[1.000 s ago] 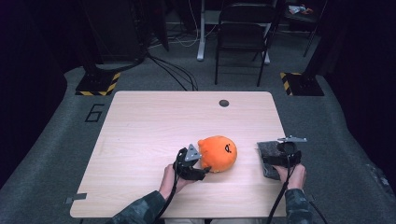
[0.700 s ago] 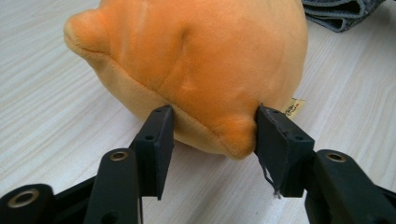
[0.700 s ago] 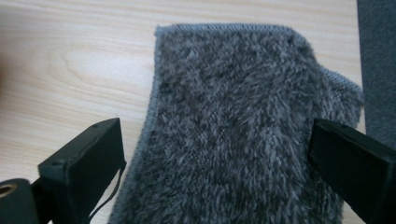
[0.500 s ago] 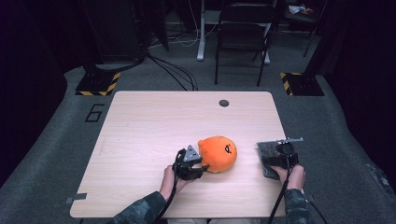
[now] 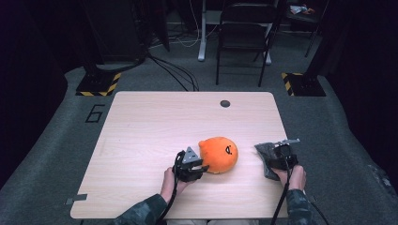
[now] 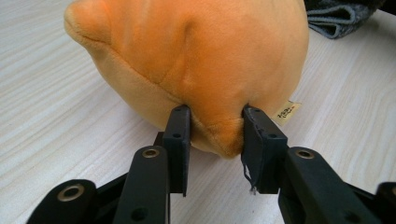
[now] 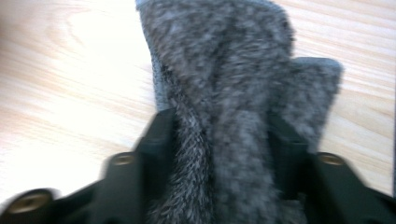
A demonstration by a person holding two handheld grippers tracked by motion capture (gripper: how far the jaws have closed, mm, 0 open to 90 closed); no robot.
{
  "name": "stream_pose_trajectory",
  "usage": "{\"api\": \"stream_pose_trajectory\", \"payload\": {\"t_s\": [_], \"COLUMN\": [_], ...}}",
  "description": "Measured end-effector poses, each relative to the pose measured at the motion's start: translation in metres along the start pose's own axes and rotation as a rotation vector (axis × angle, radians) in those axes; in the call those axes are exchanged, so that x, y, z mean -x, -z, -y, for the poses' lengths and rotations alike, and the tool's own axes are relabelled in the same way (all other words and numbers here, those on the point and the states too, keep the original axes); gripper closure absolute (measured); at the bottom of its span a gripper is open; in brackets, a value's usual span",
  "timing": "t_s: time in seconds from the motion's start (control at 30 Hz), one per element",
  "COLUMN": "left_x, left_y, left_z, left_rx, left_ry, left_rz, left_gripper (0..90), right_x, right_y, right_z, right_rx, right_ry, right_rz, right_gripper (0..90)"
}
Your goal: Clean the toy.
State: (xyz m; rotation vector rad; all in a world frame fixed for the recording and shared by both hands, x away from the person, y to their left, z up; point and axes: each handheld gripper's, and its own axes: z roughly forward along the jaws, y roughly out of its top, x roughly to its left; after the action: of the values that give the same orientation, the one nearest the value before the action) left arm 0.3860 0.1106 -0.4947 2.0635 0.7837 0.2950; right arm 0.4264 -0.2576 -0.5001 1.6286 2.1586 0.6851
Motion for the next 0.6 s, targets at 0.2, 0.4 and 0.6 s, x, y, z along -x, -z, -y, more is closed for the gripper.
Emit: {"api": "stream_pose_trajectory", "payload": {"t_s": [0.2,0.4,0.6], "left_x": [-0.001,-0.001,-0.003], "left_y": [0.0,0.001,0.001], "left_z": [0.0,0.0,0.0], "left_rx": [0.002,0.009,0.013], "left_ry": [0.004,0.014,0.006], "left_rz": [-0.003,-0.002,0.0], "left_gripper": [69.6,72.0,72.3], "right_x": [-0.001,0.002,-0.007], "right_y": [0.001,0.005,0.028], "right_z": [0.003,0.002,-0.011], "right_rx": [0.036,0.066,0.159], "right_ry": [-0.011,-0.03,-0.016], "right_rz": [-0.006,-0.032,-0.085], "right_gripper": [70.1,72.0,72.1]}}
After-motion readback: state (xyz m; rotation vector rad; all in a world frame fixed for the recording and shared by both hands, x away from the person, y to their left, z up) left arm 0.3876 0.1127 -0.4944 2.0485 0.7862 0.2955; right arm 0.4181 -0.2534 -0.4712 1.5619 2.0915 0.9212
